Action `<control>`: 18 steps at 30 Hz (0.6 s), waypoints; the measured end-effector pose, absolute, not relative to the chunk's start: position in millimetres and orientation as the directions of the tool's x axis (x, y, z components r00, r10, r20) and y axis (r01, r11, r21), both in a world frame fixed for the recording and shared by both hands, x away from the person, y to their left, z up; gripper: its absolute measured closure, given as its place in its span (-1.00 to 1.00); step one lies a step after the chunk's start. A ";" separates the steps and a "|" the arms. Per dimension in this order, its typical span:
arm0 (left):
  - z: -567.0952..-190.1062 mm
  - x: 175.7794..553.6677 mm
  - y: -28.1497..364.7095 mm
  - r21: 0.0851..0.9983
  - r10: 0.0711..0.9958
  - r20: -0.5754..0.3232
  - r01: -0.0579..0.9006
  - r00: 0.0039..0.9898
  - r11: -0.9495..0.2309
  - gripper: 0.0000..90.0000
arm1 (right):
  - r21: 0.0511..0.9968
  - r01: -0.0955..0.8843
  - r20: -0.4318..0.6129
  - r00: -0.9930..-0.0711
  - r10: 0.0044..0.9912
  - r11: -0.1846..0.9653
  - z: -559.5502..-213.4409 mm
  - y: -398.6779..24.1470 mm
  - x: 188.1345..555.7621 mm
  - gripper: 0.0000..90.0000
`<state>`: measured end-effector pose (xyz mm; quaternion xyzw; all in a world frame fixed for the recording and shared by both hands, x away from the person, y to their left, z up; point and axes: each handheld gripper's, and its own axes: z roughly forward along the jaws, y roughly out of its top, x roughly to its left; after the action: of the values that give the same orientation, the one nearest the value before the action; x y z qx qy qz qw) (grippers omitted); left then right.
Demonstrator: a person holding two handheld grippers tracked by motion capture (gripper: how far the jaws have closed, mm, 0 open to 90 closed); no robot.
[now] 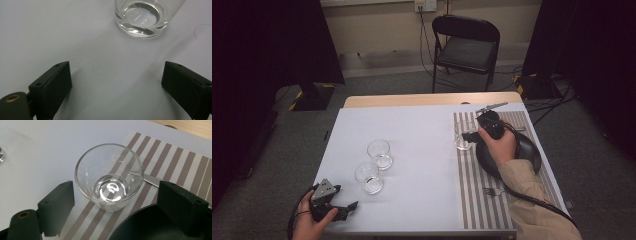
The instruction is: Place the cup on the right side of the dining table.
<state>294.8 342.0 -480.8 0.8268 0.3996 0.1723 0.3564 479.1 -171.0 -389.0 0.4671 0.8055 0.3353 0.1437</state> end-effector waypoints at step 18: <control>-481.0 294.8 342.0 0.729 0.784 -0.002 0.537 0.621 -0.424 -0.81 | 0.673 0.639 0.054 -0.545 0.837 0.372 -383.9 -168.2 467.0 -0.69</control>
<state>294.8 342.0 -481.0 0.8262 0.3998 0.1721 0.3578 467.0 -168.2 -383.9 0.4530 0.8146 0.3298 0.1501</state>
